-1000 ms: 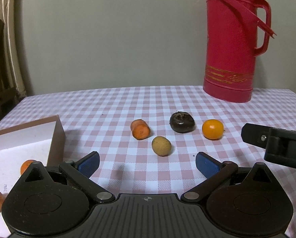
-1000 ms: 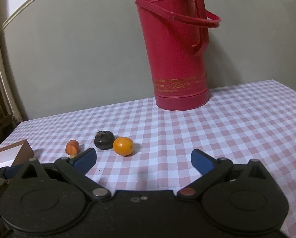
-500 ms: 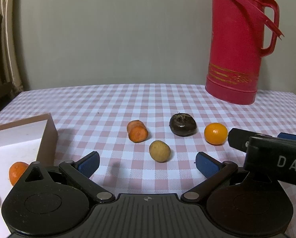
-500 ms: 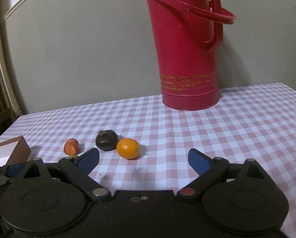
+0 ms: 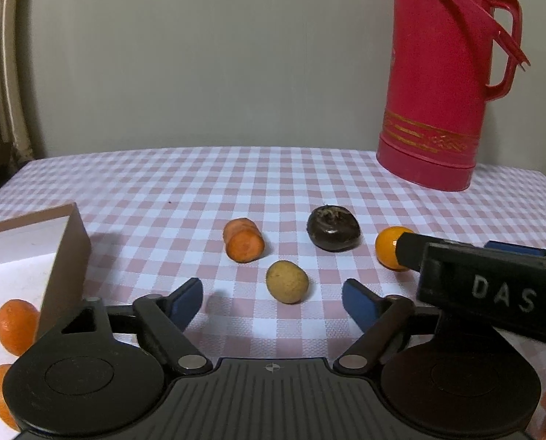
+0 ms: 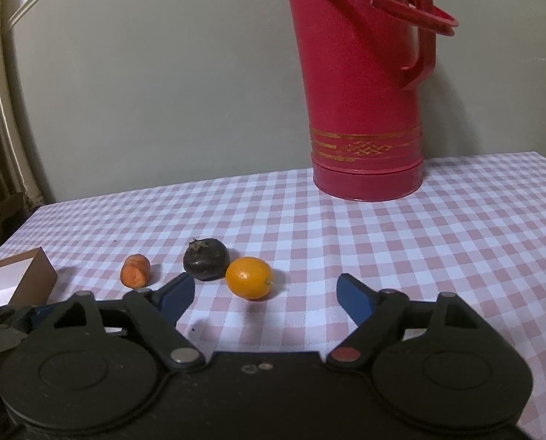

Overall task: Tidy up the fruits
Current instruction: 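Close the left gripper on the tan round fruit while the right moves to a small orange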

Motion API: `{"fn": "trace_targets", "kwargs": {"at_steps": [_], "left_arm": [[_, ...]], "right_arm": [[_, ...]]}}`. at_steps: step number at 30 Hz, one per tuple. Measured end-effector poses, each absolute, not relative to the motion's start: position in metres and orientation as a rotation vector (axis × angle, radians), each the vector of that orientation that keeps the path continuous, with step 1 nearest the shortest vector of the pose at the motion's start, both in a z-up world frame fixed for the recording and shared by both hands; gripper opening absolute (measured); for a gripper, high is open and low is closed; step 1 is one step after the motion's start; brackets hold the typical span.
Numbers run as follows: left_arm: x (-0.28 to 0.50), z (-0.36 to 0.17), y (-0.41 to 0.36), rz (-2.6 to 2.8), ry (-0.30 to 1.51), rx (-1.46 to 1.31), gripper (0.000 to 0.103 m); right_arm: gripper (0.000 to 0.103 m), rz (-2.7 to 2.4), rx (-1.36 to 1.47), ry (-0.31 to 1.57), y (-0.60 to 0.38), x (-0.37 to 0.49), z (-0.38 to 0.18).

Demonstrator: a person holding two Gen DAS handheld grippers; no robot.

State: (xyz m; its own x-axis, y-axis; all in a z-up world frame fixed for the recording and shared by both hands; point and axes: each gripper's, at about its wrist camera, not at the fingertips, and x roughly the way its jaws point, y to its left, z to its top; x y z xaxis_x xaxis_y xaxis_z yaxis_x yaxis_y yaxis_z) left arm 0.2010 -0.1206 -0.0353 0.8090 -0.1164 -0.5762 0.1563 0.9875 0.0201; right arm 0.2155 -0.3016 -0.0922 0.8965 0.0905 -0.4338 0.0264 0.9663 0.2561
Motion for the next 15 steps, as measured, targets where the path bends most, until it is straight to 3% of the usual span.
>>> {"fn": "trace_targets", "kwargs": {"at_steps": [3, 7, 10, 13, 15], "left_arm": [[0.204, -0.036, -0.121, -0.143, 0.614, 0.062, 0.082], [0.21, -0.037, -0.121, -0.159, 0.624, 0.05, 0.069], [0.213, -0.038, -0.121, -0.161, 0.631, 0.032, 0.066], [0.215, -0.039, -0.12, -0.17, 0.633, 0.022, 0.052], [0.216, -0.039, -0.121, -0.172, 0.633, 0.02, 0.051]], "right_arm": [[0.07, 0.038, 0.283, 0.472, -0.302, 0.222, -0.094], [0.07, 0.044, 0.281, 0.478, -0.299, 0.227, -0.095], [0.07, 0.048, 0.282, 0.477, -0.297, 0.228, -0.095], [0.069, 0.051, 0.282, 0.482, -0.296, 0.231, -0.096], [0.069, 0.052, 0.284, 0.485, -0.297, 0.233, -0.096]]}}
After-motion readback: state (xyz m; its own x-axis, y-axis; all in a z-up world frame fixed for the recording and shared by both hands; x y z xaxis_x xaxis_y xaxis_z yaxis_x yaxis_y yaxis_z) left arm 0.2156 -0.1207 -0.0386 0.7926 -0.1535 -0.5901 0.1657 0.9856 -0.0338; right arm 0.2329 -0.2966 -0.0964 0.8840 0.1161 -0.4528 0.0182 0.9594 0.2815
